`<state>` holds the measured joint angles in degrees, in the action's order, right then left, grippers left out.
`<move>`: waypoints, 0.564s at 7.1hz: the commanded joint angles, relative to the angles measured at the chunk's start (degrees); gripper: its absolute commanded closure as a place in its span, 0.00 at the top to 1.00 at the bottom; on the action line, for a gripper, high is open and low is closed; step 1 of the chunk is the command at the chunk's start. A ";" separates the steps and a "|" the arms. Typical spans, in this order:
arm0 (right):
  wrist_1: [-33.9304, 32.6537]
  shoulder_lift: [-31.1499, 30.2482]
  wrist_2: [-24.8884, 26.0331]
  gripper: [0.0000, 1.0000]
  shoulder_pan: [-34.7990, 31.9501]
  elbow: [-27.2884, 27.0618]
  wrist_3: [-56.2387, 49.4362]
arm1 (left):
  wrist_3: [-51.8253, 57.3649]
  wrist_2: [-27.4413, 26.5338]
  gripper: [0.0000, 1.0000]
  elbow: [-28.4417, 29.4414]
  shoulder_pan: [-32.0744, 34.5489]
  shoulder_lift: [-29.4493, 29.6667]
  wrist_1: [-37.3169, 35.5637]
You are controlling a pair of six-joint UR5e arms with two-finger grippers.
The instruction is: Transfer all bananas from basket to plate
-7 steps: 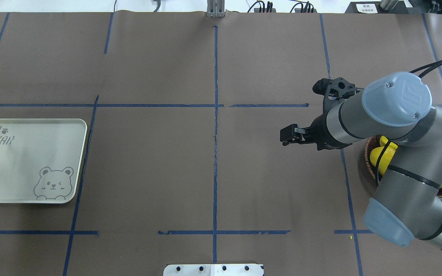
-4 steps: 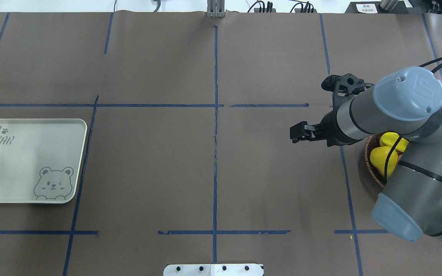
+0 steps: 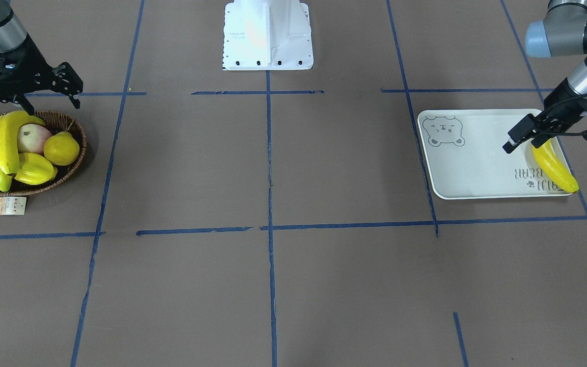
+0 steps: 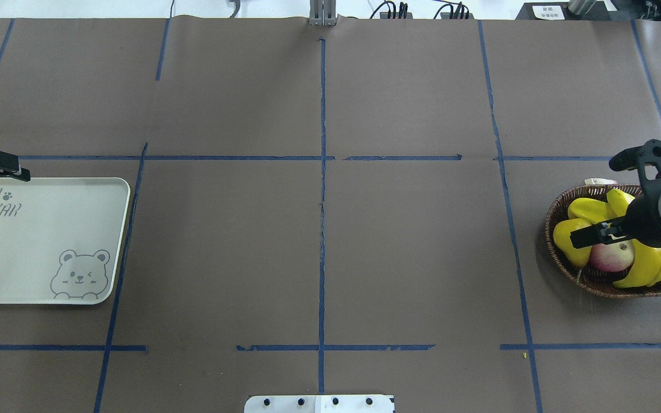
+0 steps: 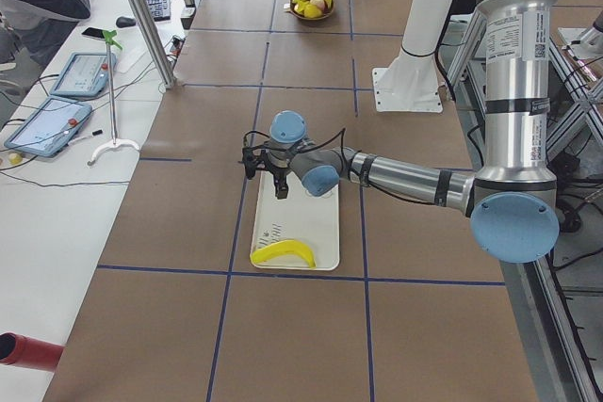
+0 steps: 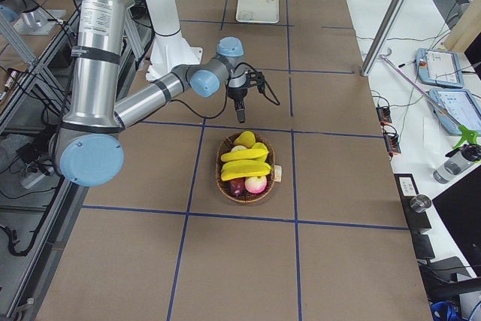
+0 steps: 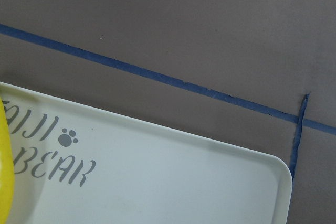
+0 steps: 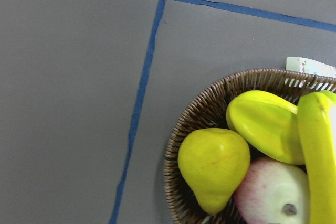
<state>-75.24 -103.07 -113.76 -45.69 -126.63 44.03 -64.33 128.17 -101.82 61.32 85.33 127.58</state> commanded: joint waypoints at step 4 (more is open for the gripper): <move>19.91 -10.65 -5.42 1.00 -6.61 9.62 -8.17 | -0.01 -0.11 1.00 -0.23 -0.85 0.01 0.04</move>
<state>-60.30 -111.82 -118.96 -52.06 -119.52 36.20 -64.34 128.06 -101.99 60.54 85.35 127.61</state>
